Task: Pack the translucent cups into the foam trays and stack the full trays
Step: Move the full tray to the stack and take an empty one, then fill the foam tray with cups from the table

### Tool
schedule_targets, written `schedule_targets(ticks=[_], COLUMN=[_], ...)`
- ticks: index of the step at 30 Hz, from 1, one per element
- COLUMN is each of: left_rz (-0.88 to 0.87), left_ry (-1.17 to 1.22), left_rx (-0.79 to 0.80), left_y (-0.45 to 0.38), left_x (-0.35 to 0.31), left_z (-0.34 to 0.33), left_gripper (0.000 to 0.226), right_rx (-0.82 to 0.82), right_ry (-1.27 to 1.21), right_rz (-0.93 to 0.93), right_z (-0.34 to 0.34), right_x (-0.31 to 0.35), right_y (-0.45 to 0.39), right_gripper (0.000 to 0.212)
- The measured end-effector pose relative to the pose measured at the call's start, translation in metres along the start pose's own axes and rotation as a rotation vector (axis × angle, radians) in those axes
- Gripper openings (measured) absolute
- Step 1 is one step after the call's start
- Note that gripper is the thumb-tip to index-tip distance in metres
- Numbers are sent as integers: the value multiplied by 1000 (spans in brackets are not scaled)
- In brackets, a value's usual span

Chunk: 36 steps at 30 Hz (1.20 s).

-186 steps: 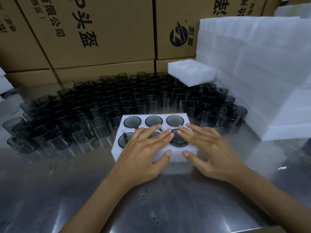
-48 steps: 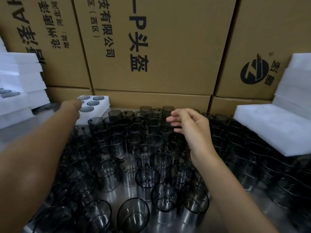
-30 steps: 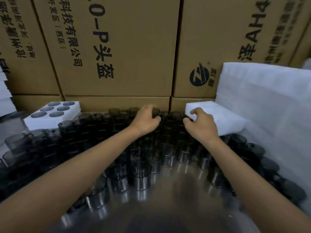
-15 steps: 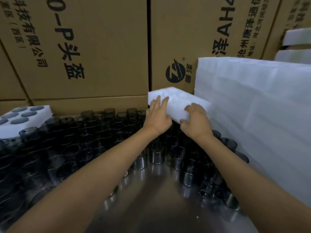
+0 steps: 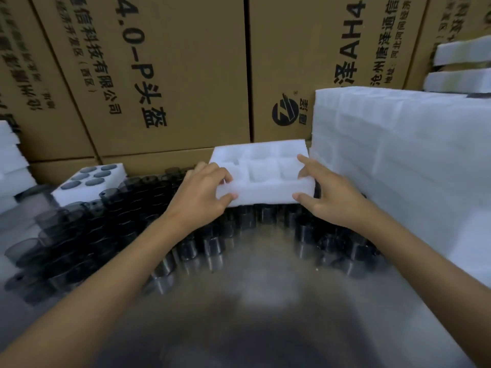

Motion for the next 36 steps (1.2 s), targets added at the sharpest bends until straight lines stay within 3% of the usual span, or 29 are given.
schedule_targets(ticks=[4, 12, 24, 29, 31, 34, 36], left_rz=[-123, -138, -143, -113, -76, -35, -4], left_ry=[15, 43, 67, 87, 127, 190, 237], left_rx=[111, 292, 332, 330, 341, 374, 395], left_y=[68, 154, 178, 169, 166, 162, 160], left_x=[-51, -93, -95, -85, -81, -75, -71], left_z=[10, 2, -18, -26, -30, -37, -41], left_gripper=[19, 20, 25, 24, 23, 25, 25], right_rx=[127, 450, 496, 411, 326, 213, 195], right_ry=[49, 80, 91, -70, -135, -128, -113], right_rz=[-20, -124, -100, -223, -238, -203, -211], right_z=[-16, -58, -80, -76, -72, -70, -75], right_x=[7, 4, -12, -22, -21, -17, -18], right_y=[63, 148, 175, 155, 146, 136, 132], right_gripper=[28, 31, 36, 69, 61, 22, 12])
Point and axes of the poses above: each hand's wrist, its own y-axis away from the middle knuckle, its own z-axis out of the back of the hand, x = y × z, the point moved 10 cm from there along -y, towards the middle knuckle, and after that the axes turned 12 degrees about -z, right-handed, at the moved point
